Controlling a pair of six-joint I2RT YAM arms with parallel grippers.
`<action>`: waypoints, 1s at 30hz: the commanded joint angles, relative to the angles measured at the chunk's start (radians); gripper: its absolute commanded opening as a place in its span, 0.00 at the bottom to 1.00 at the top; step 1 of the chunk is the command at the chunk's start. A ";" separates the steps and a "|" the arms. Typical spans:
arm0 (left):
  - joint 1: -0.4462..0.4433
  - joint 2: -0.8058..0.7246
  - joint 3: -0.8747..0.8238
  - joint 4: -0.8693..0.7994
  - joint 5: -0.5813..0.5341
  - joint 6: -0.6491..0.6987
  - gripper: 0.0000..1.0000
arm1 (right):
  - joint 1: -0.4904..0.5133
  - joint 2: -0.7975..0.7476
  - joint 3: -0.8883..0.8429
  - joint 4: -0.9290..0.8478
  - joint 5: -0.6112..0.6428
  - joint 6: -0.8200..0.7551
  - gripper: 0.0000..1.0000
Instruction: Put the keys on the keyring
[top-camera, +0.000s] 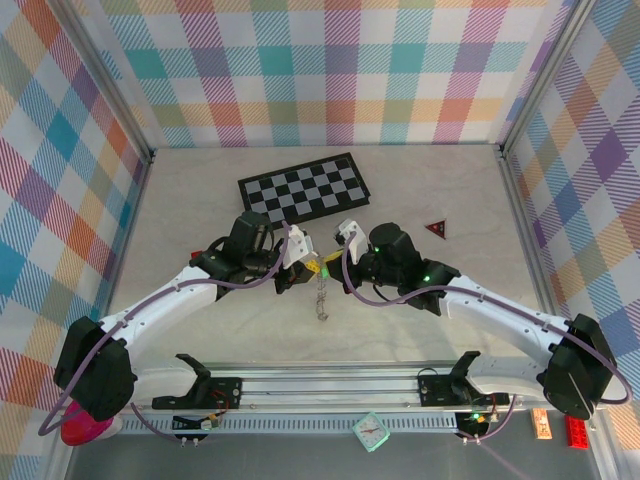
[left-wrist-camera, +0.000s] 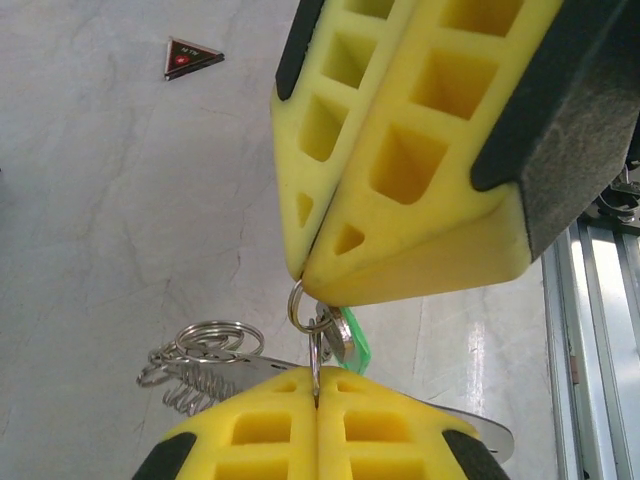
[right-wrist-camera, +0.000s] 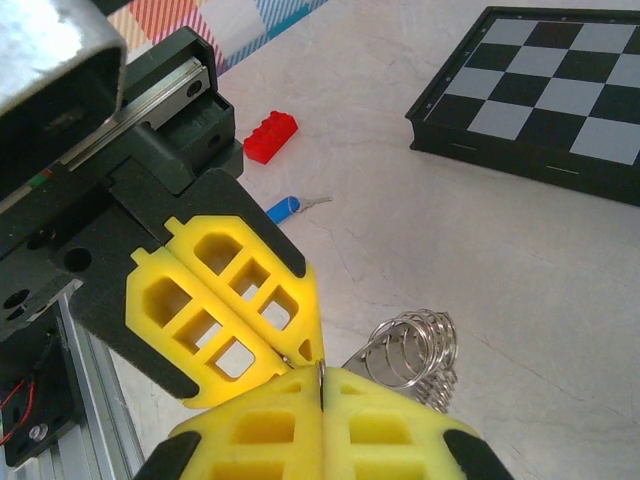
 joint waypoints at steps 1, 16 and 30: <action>-0.009 -0.023 -0.010 0.055 0.017 -0.016 0.00 | 0.005 0.006 -0.019 0.034 0.000 0.031 0.00; -0.009 -0.015 -0.019 0.099 0.033 -0.078 0.00 | 0.004 -0.008 -0.075 0.065 0.051 0.115 0.00; -0.026 -0.006 -0.042 0.138 -0.022 -0.095 0.00 | 0.004 -0.018 -0.106 0.127 0.036 0.182 0.00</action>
